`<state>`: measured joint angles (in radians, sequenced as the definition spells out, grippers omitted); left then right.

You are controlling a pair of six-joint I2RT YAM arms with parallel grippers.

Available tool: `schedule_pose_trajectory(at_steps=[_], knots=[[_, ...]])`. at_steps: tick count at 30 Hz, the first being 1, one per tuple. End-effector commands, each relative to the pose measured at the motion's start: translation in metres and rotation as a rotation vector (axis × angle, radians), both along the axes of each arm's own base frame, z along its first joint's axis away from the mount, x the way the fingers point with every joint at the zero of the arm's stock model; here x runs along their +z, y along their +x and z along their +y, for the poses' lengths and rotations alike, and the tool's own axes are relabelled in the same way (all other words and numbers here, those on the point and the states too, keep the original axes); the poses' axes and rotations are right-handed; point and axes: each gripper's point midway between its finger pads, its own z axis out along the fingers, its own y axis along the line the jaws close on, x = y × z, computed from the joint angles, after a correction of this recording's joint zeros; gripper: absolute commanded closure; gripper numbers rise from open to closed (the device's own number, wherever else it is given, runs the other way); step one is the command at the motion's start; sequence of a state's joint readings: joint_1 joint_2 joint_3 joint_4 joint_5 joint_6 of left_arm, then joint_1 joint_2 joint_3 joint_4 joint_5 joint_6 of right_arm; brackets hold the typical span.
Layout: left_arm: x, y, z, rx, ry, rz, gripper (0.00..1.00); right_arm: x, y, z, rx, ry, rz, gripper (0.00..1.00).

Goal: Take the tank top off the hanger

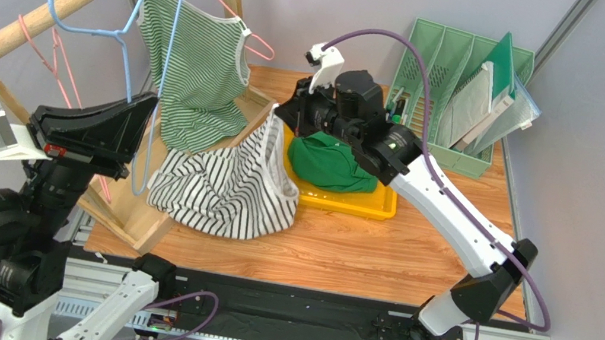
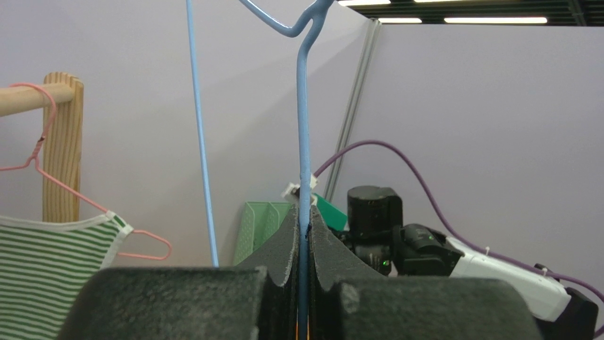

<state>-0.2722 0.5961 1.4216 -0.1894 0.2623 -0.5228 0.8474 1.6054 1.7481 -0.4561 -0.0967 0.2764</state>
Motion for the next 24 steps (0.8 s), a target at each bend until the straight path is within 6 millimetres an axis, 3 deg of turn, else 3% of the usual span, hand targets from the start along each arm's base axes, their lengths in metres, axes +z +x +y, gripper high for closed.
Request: schedule_pose_trajectory(at_steps=[1, 2, 5, 9, 10, 12, 13, 14, 20, 24], knots=[[-0.02, -0.003, 0.003, 0.017, 0.029, 0.094, 1.0, 0.107, -0.02, -0.04, -0.03, 0.148, -0.254, 1.0], [-0.02, -0.002, 0.004, 0.02, 0.033, 0.1, 1.0, 0.125, -0.031, -0.05, -0.021, 0.177, -0.288, 1.0], [-0.024, 0.0, 0.003, 0.014, 0.027, 0.141, 1.0, 0.15, -0.051, -0.069, 0.0, 0.198, -0.354, 0.99], [-0.031, 0.002, 0.001, -0.011, -0.007, 0.209, 1.0, 0.16, -0.057, -0.1, -0.067, 0.179, -0.39, 1.0], [-0.033, 0.003, 0.001, -0.014, -0.013, 0.219, 1.0, 0.152, -0.053, -0.106, -0.086, 0.167, -0.376, 1.0], [-0.035, 0.004, 0.001, -0.013, -0.024, 0.228, 1.0, 0.156, -0.059, -0.119, -0.102, 0.187, -0.393, 1.0], [-0.037, 0.003, 0.002, -0.011, -0.027, 0.23, 1.0, 0.145, -0.057, -0.121, -0.111, 0.175, -0.379, 1.0], [-0.038, 0.005, 0.004, -0.002, -0.031, 0.236, 1.0, 0.151, -0.062, -0.128, -0.116, 0.195, -0.395, 1.0], [-0.046, 0.009, 0.004, 0.009, -0.025, 0.27, 1.0, 0.149, -0.06, -0.139, -0.141, 0.204, -0.407, 1.0], [-0.047, 0.008, 0.004, 0.008, -0.02, 0.274, 1.0, 0.154, -0.062, -0.134, -0.109, 0.202, -0.428, 1.0]])
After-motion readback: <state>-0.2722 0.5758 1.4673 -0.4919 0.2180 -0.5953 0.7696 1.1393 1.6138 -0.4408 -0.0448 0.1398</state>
